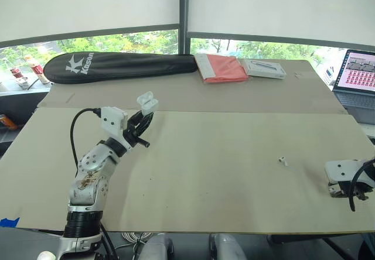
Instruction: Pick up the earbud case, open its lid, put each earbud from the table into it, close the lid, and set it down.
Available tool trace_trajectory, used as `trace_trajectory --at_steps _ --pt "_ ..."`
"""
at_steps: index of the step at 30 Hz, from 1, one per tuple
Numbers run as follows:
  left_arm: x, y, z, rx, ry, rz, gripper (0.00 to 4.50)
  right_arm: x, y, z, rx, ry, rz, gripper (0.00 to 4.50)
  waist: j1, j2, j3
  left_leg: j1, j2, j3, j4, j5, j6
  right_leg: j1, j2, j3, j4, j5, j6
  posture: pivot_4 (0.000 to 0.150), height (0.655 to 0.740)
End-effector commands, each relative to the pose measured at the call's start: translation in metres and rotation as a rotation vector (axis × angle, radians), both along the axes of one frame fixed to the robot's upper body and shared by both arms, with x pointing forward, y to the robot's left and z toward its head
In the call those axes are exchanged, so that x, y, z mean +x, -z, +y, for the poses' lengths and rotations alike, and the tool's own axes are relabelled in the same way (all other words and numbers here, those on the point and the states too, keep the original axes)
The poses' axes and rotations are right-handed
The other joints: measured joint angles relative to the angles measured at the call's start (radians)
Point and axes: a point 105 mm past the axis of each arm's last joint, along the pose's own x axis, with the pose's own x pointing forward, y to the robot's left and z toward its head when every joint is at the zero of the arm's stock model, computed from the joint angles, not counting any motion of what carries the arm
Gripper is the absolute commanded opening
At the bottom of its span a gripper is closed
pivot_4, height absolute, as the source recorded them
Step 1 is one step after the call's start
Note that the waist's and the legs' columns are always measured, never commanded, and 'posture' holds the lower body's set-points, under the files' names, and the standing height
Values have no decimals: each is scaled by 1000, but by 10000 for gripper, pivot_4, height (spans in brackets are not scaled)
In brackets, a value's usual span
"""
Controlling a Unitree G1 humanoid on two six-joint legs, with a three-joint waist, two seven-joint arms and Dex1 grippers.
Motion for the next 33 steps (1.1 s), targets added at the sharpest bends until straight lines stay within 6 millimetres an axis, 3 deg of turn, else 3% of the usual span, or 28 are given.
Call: trace_trajectory --at_steps 1,7,9,13,16,19,22,27,33 --pt "-2 -14 -3 -8 16 -55 4982 3 0 1 22 20 -17 3446 -3 0 0 0 0 0 0 0 0 0 0 0 0 0 0 1500 7400" --pt "-1 -14 -5 -6 23 -55 4982 6 -1 8 56 13 -24 3445 -6 -1 0 1 0 0 0 0 0 0 0 0 0 0 0 1500 7400" --pt "0 -14 -5 -5 26 -55 4982 13 -7 20 126 25 -40 3445 -7 -1 0 1 0 0 0 0 0 0 0 0 0 0 0 1500 7400" --pt "0 -14 -9 -3 50 -57 4982 51 -46 94 485 88 -145 3445 -24 -1 0 1 2 0 -1 0 0 0 0 0 1 2 1 1500 7400" --pt "2 -15 -18 -4 86 -60 4982 78 -107 176 957 179 -226 3445 -29 0 0 1 2 0 -1 0 -3 -4 0 1 5 2 0 1500 7400" --pt "4 -18 -29 -12 124 -66 4982 85 -165 237 1356 227 -242 3445 -18 1 0 -2 2 -3 -2 1 -5 -8 0 -1 9 1 -1 1500 7400" --pt "7 -22 -40 -28 161 -74 4982 87 -200 274 1599 259 -287 3445 10 2 -1 -11 2 -6 -2 2 -6 -17 0 -4 10 2 -2 1500 7400" --pt "12 -32 -60 -48 217 -97 4982 86 -214 313 1761 263 -363 3445 26 2 -1 -22 -2 -5 2 5 -9 -20 -2 -7 9 4 -2 1500 7400" --pt "16 -44 -76 -75 246 -132 4982 93 -202 338 1793 302 -478 3445 2 2 -1 -22 -5 -1 5 3 -6 -19 -2 -7 8 4 2 1500 7400"
